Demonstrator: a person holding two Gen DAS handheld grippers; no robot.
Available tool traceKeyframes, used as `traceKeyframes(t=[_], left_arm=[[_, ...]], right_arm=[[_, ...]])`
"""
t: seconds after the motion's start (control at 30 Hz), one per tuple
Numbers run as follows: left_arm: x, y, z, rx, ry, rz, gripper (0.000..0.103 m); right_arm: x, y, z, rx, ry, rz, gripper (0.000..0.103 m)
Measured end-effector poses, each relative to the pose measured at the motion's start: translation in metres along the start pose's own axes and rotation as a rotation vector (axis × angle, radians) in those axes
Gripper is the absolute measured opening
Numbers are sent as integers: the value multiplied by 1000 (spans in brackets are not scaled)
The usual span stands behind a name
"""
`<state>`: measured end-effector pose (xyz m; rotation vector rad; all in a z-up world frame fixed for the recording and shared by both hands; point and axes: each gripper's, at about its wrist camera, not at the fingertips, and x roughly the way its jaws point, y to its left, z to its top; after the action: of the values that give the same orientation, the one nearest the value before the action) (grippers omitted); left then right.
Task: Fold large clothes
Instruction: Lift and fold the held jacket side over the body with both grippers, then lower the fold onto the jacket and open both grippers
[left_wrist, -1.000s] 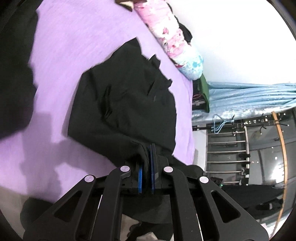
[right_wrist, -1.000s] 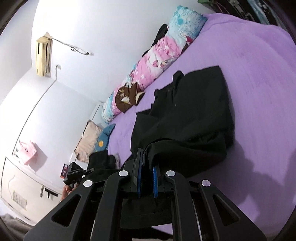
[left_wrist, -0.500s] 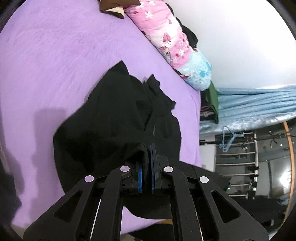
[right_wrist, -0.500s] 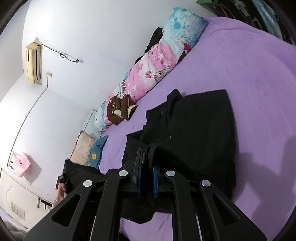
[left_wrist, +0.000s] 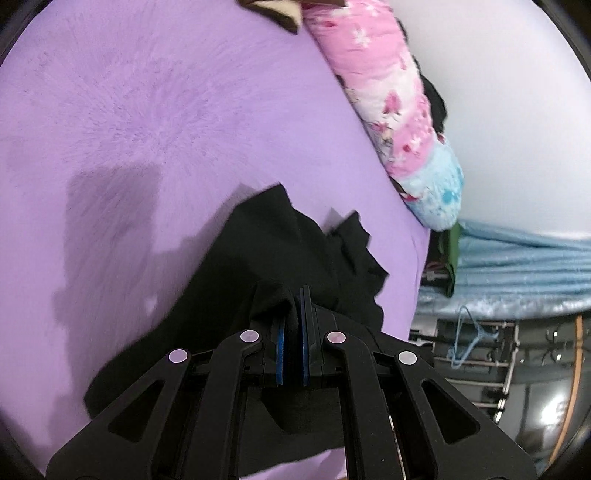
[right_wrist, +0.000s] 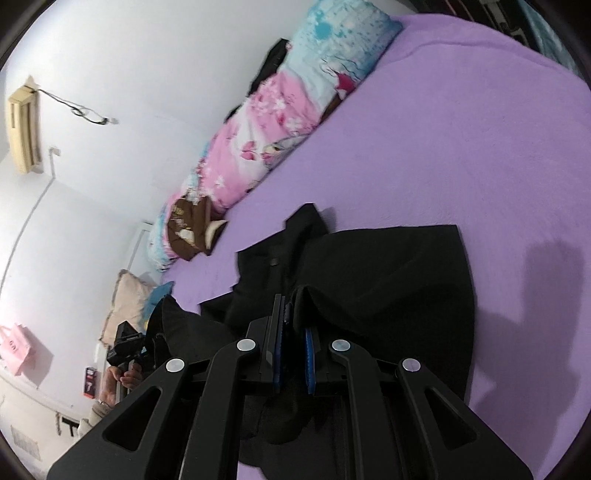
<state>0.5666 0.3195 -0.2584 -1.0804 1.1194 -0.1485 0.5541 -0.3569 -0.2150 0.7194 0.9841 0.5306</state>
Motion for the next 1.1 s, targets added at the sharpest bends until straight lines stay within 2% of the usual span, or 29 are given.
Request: traceKeyframes(t=[0.2,0.3,0.37,0.53,0.57,0.6,0.63,0.7,0.8,0.83,0.87,0.9,1.1], left_arm=[[27,24,24,-31,29,20,5],[33,29,33,-3,54,48,6],[33,31,35,14,64,45,7],[16,38,38,31,51,34,12],[11,37,37,35,46,29,15],[6,35,35,45,37,30,26],[-2,32,33,61,23,35,47],[-20,22,26,115,-23,48,66],[-48,5,1,191,-85,-19,69],[-55,1,-10,206,-101,-25,73],[-60,-2,-20,223,-116,-18,76],[-64,-4,-34,240,-135,-4,79],[-78,8,-109,319,-226,54,79]], right_arm=[[36,-19,12,18,24,-52,9],[51,-26,17,12,38,-85,9],[61,-25,18,-23,48,-143,10],[76,-35,17,6,58,-172,10],[77,-37,16,9,57,-177,11],[78,-36,16,11,55,-177,11],[78,-35,15,10,54,-173,13],[76,-32,15,8,58,-169,20],[67,-18,14,-33,58,-197,31],[63,-12,14,-49,49,-210,44],[57,-4,13,-69,29,-228,62],[50,3,12,-87,9,-233,68],[28,38,0,-167,-4,-250,70]])
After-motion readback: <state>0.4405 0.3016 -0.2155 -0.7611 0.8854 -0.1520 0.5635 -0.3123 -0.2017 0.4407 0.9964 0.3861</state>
